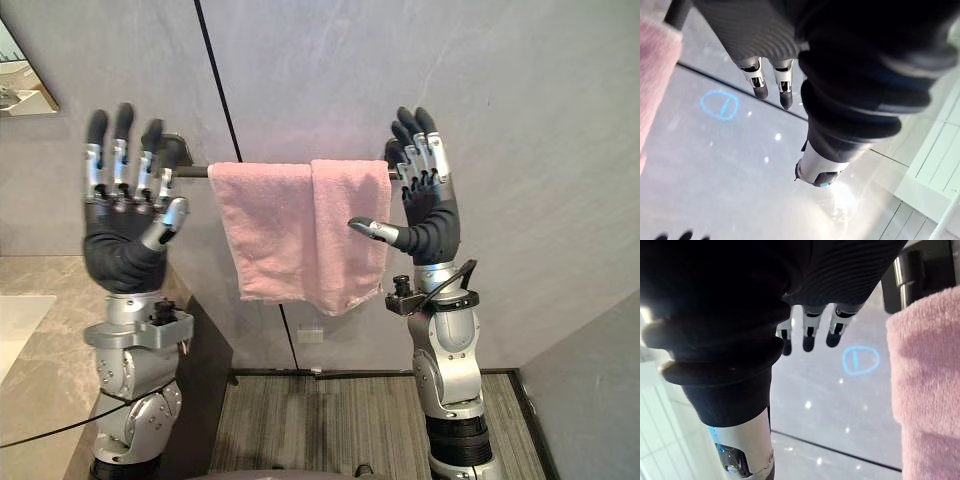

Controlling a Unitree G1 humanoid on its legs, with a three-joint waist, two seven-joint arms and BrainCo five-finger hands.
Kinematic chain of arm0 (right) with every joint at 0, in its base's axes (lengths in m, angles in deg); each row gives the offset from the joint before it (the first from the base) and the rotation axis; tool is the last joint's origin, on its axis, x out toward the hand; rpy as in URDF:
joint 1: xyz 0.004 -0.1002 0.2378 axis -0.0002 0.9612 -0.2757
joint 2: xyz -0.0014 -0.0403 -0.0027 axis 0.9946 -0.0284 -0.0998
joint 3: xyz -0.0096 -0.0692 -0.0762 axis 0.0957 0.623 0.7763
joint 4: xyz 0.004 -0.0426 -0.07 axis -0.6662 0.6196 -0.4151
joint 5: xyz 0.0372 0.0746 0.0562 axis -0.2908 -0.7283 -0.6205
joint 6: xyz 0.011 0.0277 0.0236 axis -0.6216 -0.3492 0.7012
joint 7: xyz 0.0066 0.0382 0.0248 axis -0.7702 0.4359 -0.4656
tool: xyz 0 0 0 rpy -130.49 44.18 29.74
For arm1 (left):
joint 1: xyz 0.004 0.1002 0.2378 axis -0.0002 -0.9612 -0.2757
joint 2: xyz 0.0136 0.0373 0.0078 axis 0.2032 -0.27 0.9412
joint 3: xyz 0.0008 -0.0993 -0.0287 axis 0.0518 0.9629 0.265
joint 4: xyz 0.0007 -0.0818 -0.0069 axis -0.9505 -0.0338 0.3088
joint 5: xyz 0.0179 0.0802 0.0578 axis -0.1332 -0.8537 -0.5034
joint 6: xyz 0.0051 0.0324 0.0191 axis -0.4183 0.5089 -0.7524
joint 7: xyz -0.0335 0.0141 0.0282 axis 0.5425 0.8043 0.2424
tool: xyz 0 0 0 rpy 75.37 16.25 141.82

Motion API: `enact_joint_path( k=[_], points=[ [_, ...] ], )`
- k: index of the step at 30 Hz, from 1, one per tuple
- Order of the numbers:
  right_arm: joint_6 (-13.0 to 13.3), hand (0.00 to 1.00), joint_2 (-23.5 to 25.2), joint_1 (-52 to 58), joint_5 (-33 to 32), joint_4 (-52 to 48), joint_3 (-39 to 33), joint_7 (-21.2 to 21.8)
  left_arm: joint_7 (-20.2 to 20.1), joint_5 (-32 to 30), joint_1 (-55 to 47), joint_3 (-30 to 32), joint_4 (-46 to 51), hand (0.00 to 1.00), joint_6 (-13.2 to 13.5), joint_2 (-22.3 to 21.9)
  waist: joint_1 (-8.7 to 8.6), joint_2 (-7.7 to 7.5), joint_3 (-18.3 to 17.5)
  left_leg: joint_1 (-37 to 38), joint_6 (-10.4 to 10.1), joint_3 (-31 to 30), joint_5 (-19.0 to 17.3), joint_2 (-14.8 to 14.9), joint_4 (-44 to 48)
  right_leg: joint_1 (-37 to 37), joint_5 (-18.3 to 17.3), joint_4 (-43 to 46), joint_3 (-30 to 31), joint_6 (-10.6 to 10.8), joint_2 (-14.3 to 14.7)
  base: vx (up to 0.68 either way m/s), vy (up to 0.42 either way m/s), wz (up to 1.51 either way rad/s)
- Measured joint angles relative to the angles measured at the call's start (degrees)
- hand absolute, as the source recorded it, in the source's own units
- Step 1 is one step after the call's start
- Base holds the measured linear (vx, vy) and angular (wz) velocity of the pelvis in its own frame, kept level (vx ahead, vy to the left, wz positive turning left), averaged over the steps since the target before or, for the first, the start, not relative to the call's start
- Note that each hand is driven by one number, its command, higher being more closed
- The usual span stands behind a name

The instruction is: Organize washtable

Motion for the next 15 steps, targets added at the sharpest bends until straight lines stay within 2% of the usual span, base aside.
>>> enact_joint_path(
  k=[4, 8, 15],
  points=[
    [-0.1, 0.00, -0.2, 0.0, -2.3, 0.2, 4.1, 2.8, -2.8, 4.8, 2.0, -6.3, -5.1, 0.00, -0.9, 0.0, 0.01, 0.00, 0.0, 0.1, 0.0, 0.2, 0.0, 0.0, 0.0, -0.1, -0.1, 0.1, 0.3, 0.1, 0.1, -0.06, -0.007, -0.03],
    [-0.9, 0.00, -0.5, 0.2, -2.8, 2.9, 6.7, 5.2, -5.0, 6.1, 2.5, -10.3, -9.3, 0.00, -2.7, 0.1, -0.06, 0.04, -0.1, 0.2, 0.0, 0.7, 0.0, 0.0, -0.1, -0.6, 0.0, 0.1, 0.8, 0.1, 0.1, -0.03, -0.006, -0.06],
    [-3.0, 0.00, -2.5, 1.3, -2.1, 9.9, 9.5, 7.5, -6.1, 6.4, 4.0, -12.1, -17.7, 0.00, -5.1, 0.4, -0.02, 0.10, -0.1, -0.2, 0.0, 1.4, 0.0, -0.1, 0.0, -1.1, 0.1, -0.1, 1.1, 0.1, 0.1, -0.01, -0.002, -0.03]
  ],
)
